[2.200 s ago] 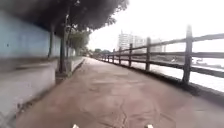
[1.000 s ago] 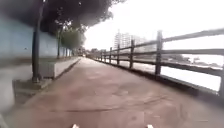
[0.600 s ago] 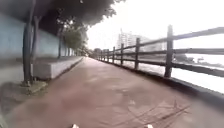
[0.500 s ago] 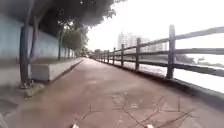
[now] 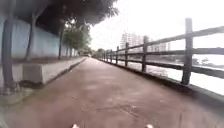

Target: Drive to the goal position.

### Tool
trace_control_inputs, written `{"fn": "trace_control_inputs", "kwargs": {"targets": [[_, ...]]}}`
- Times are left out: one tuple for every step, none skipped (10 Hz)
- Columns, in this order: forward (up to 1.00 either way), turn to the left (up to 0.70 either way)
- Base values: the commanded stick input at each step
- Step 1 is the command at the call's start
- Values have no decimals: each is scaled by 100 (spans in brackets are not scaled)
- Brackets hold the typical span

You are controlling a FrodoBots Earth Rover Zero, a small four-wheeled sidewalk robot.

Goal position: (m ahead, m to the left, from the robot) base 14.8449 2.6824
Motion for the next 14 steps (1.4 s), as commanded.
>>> {"fn": "trace_control_inputs", "kwargs": {"targets": [[100, 0], [100, 0], [100, 0], [100, 0], [100, 0], [100, 0], [100, 0], [100, 0], [100, 0], [100, 0], [100, 0], [100, 0], [100, 0], [100, 0]]}}
